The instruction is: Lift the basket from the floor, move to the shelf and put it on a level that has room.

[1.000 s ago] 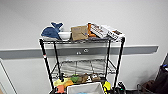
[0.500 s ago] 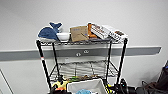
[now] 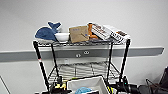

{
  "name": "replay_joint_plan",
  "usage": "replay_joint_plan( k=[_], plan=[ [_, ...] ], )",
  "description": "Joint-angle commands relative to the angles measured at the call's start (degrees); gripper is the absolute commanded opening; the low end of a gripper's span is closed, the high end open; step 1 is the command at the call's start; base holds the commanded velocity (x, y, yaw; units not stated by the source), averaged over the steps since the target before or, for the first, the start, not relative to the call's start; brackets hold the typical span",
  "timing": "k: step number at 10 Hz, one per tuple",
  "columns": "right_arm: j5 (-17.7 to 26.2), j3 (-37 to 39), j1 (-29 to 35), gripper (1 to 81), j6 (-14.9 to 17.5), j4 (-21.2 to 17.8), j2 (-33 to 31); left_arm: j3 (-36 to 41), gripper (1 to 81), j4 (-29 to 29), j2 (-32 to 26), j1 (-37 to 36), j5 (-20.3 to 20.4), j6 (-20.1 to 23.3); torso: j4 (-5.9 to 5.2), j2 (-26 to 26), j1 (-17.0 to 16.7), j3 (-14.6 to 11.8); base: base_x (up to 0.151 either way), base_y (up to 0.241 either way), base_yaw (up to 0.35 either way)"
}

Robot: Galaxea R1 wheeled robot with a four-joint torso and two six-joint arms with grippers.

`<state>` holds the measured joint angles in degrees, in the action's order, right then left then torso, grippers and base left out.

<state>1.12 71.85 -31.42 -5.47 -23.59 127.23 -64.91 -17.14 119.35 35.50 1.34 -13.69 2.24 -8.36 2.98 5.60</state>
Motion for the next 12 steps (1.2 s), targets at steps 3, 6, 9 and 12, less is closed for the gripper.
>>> replay_joint_plan(
  k=[3,6,9,12],
  plan=[
    [-0.9,-7.3,11.2,1.0,-0.9,-1.9,-4.0,6.9,1.0,0.2,-3.4,-9.8,1.7,0.7,0.00,0.0,0.0,0.0,0.000,0.000,0.000],
    [-0.6,-9.1,14.3,1.0,-2.7,-1.9,-5.3,8.4,1.0,0.0,-5.0,-13.0,2.5,-0.2,0.00,0.0,-0.1,0.0,0.000,0.000,0.000],
    [-0.2,-8.7,17.8,1.0,-4.7,-1.9,-5.1,8.2,1.0,0.0,-4.7,-16.8,2.0,-2.2,0.00,0.0,-0.1,0.0,0.000,0.000,0.000],
    [-0.1,-4.9,20.1,1.0,-5.8,-2.1,-3.2,4.2,1.0,-0.1,-2.4,-20.9,1.7,-4.4,0.00,0.0,-0.1,0.0,0.000,0.000,0.000]
  ],
)
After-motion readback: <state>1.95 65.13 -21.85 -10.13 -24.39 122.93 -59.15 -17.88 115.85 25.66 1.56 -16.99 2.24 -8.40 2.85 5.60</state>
